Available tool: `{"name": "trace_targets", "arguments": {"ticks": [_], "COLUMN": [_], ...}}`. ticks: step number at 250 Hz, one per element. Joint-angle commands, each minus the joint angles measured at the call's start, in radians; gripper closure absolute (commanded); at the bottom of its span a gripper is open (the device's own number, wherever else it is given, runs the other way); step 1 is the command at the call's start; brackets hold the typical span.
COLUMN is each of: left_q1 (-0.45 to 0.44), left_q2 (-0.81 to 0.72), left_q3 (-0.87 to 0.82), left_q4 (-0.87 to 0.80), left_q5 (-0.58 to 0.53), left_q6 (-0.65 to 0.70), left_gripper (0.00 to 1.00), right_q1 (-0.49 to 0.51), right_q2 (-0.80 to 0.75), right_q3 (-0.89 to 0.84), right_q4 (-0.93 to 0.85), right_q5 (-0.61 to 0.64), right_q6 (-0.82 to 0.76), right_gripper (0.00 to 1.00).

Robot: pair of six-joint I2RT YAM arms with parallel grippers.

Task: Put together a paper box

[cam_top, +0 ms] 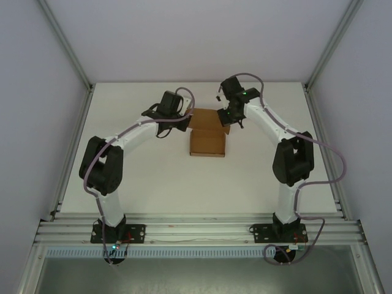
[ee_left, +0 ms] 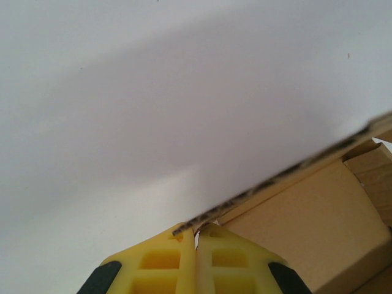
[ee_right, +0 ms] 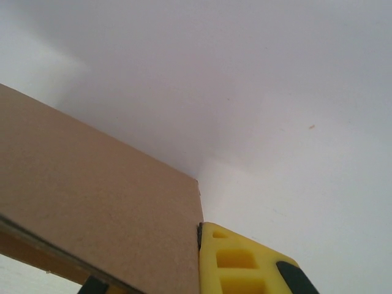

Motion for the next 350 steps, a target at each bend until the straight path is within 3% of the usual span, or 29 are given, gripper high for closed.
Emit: {"name": "trace_targets", "arguments": {"ticks": [1, 13, 39, 57, 99, 114, 167, 210, 243, 296, 315, 350], "left_q1": [-0.066, -0.064, -0.040, -0.006, 0.105, 0.142, 0.156, 0.152, 0.144, 0.139, 0.128, 0.115], "left_q2": [-0.050, -0.063, -0.099, -0.118, -0.200, -0.212, -0.159, -0.025, 0.066, 0.109, 0.111, 0.138], "left_q3": [-0.010, -0.019, -0.050, -0.056, -0.097, -0.081, 0.026, 0.212, 0.322, 0.337, 0.326, 0.356], "left_q4": [0.098, 0.082, 0.035, -0.038, -0.101, -0.143, -0.378, -0.505, -0.616, -0.696, -0.673, -0.652], "left_q5": [0.135, 0.104, 0.052, 0.044, 0.105, 0.173, 0.357, 0.416, 0.415, 0.487, 0.468, 0.396], "left_q6": [0.005, 0.031, 0.129, 0.216, 0.345, 0.388, 0.741, 0.788, 0.839, 0.921, 0.903, 0.845], "left_gripper": [1.00, 0.99, 0.56, 0.38, 0.07, 0.00, 0.00, 0.00, 0.00, 0.08, 0.20, 0.71], "right_q1": [0.057, 0.057, 0.051, 0.035, -0.007, -0.018, -0.020, -0.021, -0.023, -0.024, -0.026, -0.025], "right_q2": [-0.026, -0.029, -0.043, -0.050, -0.018, 0.009, 0.027, 0.039, 0.064, 0.102, 0.111, 0.109], "right_q3": [0.012, 0.006, -0.004, -0.010, 0.025, 0.063, 0.102, 0.120, 0.158, 0.213, 0.230, 0.225], "right_q4": [0.111, 0.104, 0.058, -0.007, -0.163, -0.228, -0.325, -0.378, -0.393, -0.402, -0.407, -0.383], "right_q5": [-0.047, -0.055, -0.107, -0.182, -0.239, -0.259, -0.322, -0.363, -0.354, -0.334, -0.342, -0.335], "right_q6": [0.029, -0.012, -0.189, -0.371, -0.627, -0.679, -0.860, -0.978, -0.983, -0.949, -0.939, -0.902], "right_gripper": [1.00, 1.00, 1.00, 1.00, 1.00, 1.00, 1.00, 1.00, 1.00, 1.00, 1.00, 1.00]}}
